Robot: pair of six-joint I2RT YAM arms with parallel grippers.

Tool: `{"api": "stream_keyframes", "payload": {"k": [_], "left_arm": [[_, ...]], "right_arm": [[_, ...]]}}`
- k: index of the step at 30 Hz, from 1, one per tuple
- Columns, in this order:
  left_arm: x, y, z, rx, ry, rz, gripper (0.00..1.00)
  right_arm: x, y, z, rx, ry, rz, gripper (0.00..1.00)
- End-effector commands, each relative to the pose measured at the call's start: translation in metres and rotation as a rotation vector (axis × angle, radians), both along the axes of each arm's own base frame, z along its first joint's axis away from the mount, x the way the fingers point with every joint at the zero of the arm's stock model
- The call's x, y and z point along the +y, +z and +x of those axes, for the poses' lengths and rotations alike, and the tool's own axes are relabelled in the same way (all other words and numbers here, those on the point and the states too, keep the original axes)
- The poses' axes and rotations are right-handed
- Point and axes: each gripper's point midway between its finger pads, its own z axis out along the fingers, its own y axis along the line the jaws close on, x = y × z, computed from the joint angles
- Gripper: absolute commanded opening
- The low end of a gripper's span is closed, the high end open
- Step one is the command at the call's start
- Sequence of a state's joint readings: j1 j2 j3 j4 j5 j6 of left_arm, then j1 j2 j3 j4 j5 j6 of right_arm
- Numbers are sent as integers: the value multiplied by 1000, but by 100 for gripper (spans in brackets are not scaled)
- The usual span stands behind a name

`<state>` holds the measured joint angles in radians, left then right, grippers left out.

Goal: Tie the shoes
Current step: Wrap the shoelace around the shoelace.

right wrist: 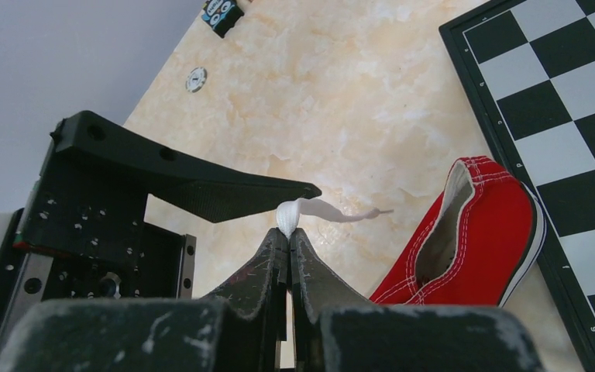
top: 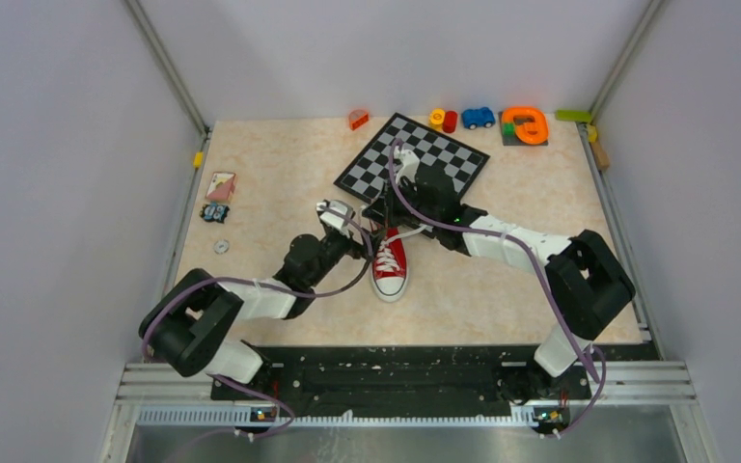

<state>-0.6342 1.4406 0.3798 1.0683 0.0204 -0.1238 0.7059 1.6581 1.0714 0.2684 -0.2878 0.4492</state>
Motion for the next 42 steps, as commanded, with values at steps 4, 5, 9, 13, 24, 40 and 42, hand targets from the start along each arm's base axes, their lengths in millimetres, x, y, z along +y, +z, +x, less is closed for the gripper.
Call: {"api": "stream_keyframes", "payload": {"k": [4, 5, 9, 13, 24, 40, 42], "left_arm": [[-13, 16, 12, -47, -39, -1, 86], [-14, 14, 12, -47, -41, 2, 85], [-16, 11, 13, -59, -54, 5, 73], [-19, 8, 13, -86, -86, 16, 60], [-16, 2, 4, -107, -150, 42, 0], [-19, -14, 5, 9, -191, 187, 0], [-19, -19, 3, 27, -204, 205, 0]], "right_arm": [[-1, 32, 0, -60, 4, 66, 0], [-2, 31, 1, -60, 2, 64, 0], [-2, 33, 1, -64, 1, 66, 0], [-2, 34, 1, -66, 2, 67, 0], [-3, 37, 0, -69, -1, 70, 0], [-81, 26, -2, -98, -268, -17, 60], [-113, 8, 2, -17, -417, -63, 64]]}}
